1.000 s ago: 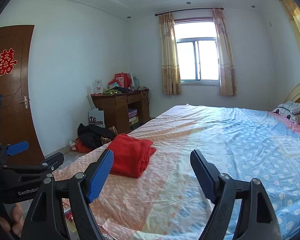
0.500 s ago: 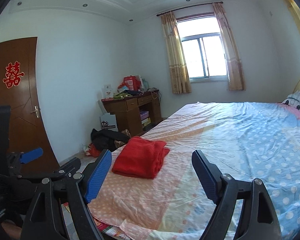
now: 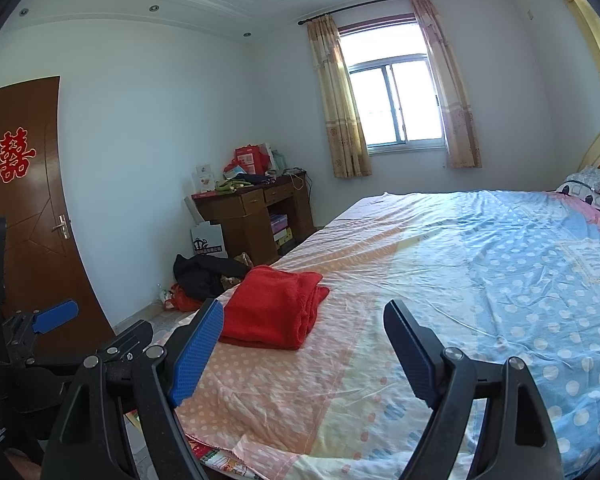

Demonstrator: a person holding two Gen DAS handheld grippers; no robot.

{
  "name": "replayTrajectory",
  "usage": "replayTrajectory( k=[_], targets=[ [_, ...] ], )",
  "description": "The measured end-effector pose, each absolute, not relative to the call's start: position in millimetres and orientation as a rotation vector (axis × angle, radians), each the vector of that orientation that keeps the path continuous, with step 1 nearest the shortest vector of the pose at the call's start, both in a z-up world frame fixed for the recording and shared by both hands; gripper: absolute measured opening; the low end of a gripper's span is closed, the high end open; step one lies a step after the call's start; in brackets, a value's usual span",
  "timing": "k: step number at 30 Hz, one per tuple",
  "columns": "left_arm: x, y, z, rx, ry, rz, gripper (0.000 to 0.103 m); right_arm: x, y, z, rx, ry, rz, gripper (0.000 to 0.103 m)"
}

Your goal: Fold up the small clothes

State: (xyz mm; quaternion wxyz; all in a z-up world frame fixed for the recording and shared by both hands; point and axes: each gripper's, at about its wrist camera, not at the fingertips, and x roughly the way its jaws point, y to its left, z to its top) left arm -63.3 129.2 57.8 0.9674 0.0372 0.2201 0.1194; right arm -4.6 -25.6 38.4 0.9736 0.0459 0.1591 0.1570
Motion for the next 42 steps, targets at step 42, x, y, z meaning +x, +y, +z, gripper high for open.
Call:
replayTrajectory(
  k=[42],
  targets=[
    [-52.4,129.9,47.1,0.097,0.500,0.275,0.103,-7.6,-27.9,35.0,0.110,0.330,0.298,0.083]
  ],
)
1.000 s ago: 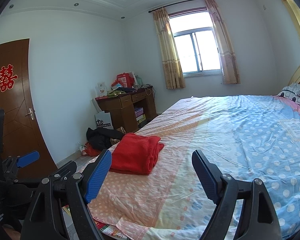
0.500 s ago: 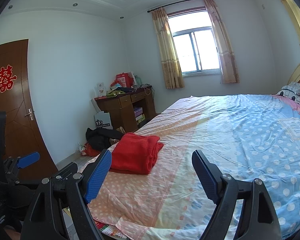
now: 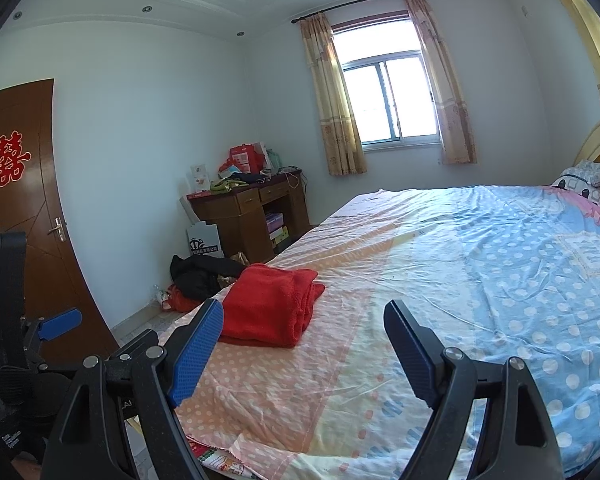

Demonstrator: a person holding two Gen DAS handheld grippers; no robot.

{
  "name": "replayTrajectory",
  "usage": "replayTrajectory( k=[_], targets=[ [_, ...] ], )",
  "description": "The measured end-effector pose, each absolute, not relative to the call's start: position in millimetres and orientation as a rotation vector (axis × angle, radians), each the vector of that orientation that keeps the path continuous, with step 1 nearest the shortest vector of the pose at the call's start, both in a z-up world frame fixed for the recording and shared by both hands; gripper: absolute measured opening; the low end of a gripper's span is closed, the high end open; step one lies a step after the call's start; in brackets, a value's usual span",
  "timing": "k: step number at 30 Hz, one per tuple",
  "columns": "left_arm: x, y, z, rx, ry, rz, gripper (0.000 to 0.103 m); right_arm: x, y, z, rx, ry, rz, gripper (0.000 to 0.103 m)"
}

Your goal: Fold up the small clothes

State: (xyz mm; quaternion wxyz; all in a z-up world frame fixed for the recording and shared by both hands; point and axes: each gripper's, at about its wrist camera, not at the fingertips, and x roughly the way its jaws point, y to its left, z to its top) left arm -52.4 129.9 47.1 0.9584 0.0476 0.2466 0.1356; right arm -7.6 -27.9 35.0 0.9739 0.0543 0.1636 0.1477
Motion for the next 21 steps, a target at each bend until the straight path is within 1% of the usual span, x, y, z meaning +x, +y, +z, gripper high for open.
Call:
replayTrajectory(
  k=[16,21],
  targets=[
    [-50.6,131.8,49.0,0.107,0.482,0.302,0.103,-7.5,-29.6,36.6,0.103,0.322,0.292,0.083],
    [-48.5,136.2,47.4,0.063,0.500,0.281,0.103,-7.9,-29.9,36.7,0.103,0.324,0.290,0.083]
  ],
)
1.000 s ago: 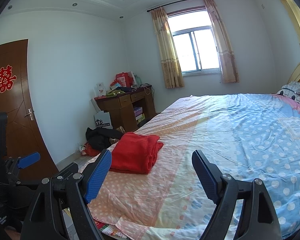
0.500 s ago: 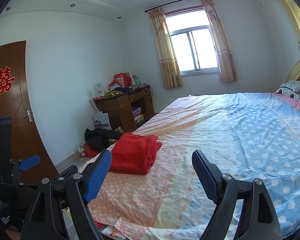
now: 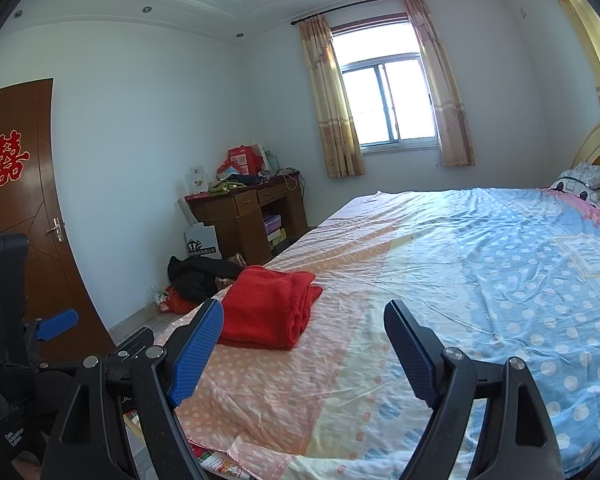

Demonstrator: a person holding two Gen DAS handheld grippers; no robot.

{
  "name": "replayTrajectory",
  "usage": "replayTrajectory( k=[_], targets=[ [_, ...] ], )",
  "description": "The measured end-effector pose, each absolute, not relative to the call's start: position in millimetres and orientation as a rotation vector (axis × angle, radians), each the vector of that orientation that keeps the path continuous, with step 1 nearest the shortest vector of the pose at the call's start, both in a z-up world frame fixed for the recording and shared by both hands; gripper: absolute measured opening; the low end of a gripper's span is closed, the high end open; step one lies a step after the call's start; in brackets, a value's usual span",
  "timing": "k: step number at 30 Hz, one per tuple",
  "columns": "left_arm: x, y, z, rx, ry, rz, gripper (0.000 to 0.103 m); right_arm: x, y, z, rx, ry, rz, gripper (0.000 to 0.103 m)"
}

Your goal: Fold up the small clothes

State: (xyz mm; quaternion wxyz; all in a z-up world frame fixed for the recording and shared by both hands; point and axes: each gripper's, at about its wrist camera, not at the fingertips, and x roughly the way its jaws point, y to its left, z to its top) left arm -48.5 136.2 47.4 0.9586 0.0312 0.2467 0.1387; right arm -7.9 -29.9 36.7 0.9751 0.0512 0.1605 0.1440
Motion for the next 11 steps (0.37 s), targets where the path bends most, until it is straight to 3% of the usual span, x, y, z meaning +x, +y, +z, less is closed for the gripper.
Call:
replayTrajectory(
  k=[11],
  targets=[
    [-47.5,133.1,43.8,0.056,0.499,0.259,0.103,-4.7,-32.6,33.5,0.108,0.336,0.291,0.083]
  ],
)
